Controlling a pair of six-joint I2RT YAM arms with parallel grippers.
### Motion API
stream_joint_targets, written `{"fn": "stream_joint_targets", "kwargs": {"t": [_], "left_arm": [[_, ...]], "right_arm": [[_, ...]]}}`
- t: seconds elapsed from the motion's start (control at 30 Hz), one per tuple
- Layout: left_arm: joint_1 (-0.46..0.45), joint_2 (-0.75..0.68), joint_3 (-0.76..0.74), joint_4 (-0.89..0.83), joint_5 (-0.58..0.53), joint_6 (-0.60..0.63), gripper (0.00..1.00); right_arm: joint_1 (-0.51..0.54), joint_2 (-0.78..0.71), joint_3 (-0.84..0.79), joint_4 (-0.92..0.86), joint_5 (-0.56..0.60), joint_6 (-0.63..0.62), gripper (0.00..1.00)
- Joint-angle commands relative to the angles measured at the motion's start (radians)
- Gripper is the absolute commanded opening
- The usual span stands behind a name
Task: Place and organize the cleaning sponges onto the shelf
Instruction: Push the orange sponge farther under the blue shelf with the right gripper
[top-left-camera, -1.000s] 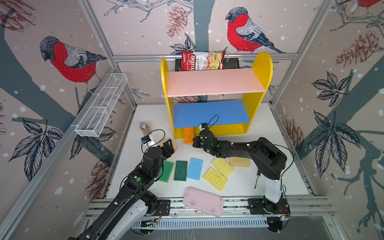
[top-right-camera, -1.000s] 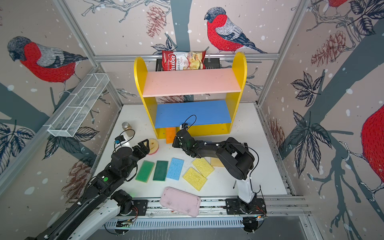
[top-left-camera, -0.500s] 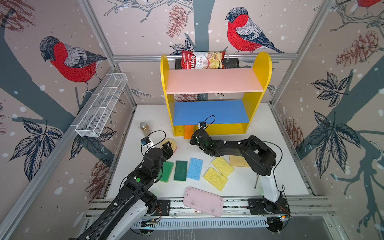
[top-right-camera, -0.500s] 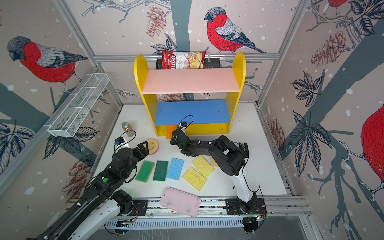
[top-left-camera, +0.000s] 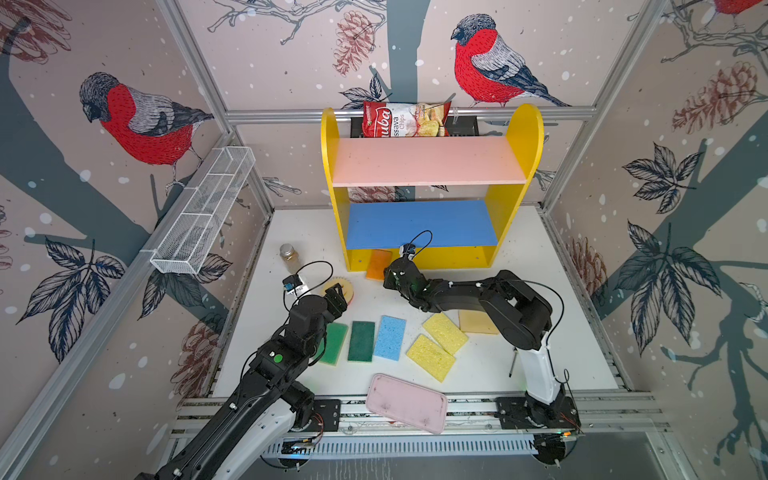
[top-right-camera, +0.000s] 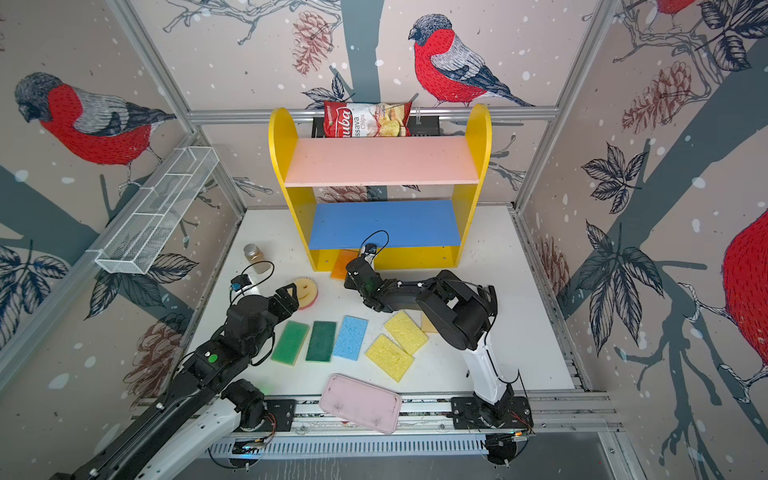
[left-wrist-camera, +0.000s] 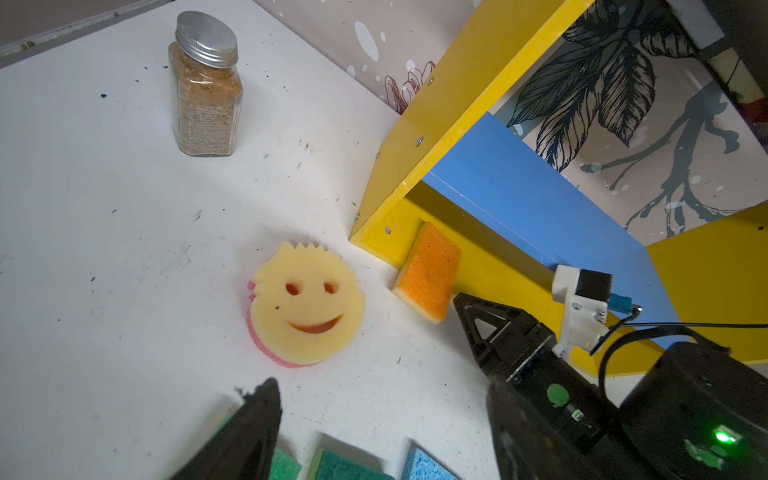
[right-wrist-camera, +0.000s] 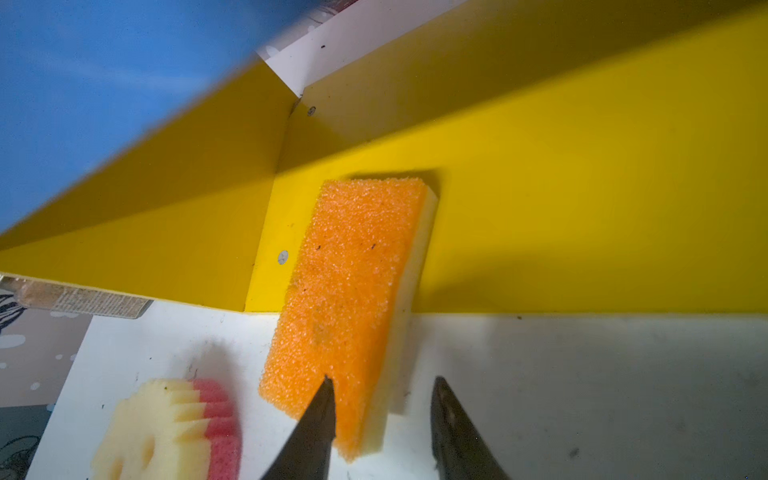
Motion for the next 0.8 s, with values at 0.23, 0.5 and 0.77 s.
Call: {"fn": "stream_joint_targets", "kwargs": {"t": [0.23,0.5,0.77], "left_arm": [[0.002,-0.006,-0.023,0.009,-0.018,-0.005,0.77],[0.002,-0.009,-0.02,-0.004,-0.022,-0.005,0.76],[0.002,-0.029,-0.022,-0.034,-0.036,-0.014,0.76]], "right_arm": [[0.018,-0.126,-0.162,0.101,-0.176,-0.03,0.01],[0.057,-0.042,-0.146,0.177,-0.269,-0.033,0.0],[0.033,0.069,-0.068,0.209,-0.27,-0.014,0.0]]}}
